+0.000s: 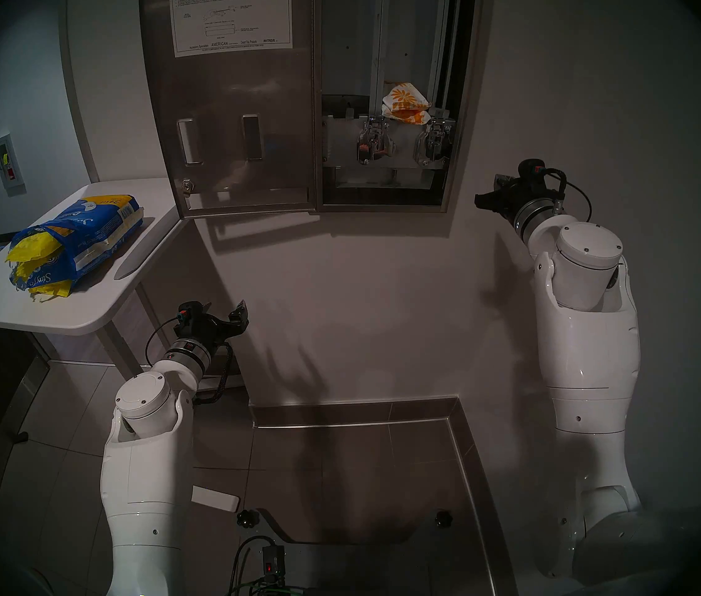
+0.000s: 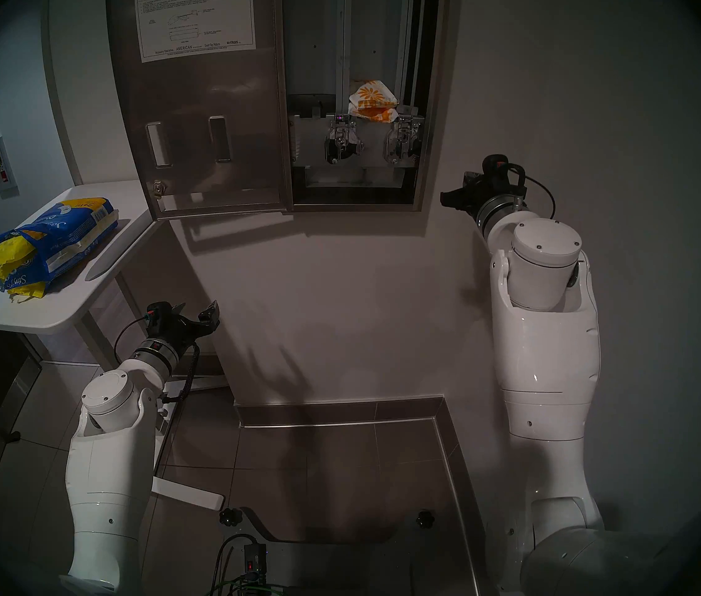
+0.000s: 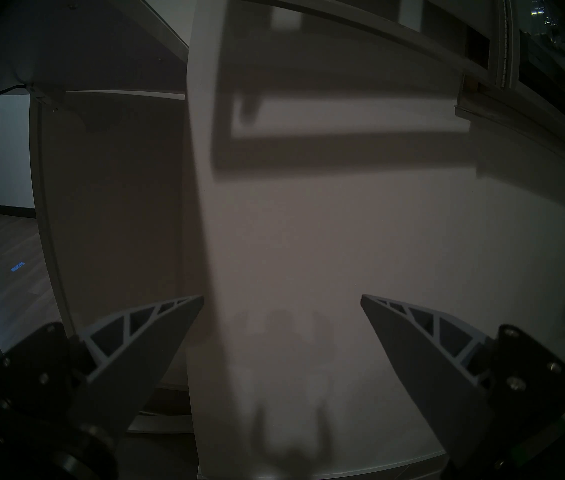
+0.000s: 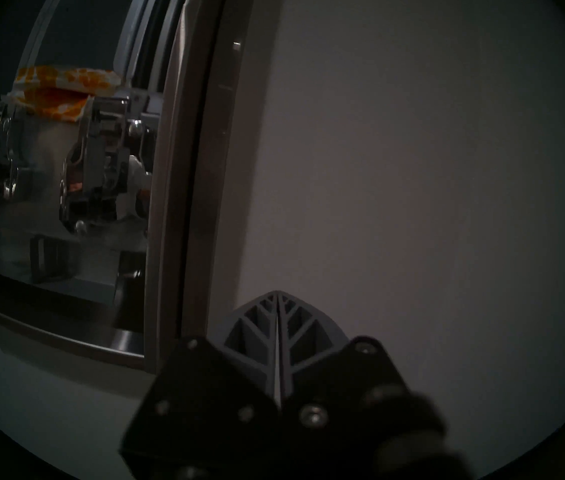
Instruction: Open the dispenser door, put the pads inside, close the door
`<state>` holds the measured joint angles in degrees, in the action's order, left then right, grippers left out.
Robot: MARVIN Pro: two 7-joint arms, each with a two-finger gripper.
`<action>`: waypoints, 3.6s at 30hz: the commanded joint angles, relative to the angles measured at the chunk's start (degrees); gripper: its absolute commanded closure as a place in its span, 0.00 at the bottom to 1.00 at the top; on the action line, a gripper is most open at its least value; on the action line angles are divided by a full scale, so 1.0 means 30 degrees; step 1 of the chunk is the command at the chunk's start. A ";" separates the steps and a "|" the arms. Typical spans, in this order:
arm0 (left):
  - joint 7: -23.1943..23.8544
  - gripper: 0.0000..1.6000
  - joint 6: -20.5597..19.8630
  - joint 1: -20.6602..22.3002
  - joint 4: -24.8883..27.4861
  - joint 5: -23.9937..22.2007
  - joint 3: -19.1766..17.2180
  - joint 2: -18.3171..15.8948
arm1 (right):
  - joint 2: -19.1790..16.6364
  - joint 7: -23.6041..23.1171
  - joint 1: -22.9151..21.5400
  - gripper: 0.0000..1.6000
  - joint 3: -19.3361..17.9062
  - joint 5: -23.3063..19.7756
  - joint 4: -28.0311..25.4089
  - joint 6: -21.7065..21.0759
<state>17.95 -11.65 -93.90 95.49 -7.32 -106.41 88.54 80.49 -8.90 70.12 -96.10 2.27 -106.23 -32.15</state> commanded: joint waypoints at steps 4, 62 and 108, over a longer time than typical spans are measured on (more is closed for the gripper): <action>-0.0051 0.00 0.0024 0.0146 0.0233 0.0014 0.0024 0.0009 | 0.0011 0.0373 0.0124 1.00 0.0059 0.0390 0.0123 -0.0133; 0.1591 0.00 0.0396 0.2058 0.3518 -0.1231 0.0598 -0.0668 | 0.0102 0.0942 0.0216 0.68 0.0250 0.0851 0.0222 -0.1093; 0.5560 0.00 -0.0648 0.3004 0.8044 -0.3078 -0.3694 -0.3964 | 0.0087 0.0951 0.0220 0.68 0.0256 0.0824 0.0217 -0.1077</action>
<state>37.46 -11.24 -86.31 116.96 -16.50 -116.99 75.42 80.76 -5.91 71.38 -95.24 4.95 -104.87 -35.68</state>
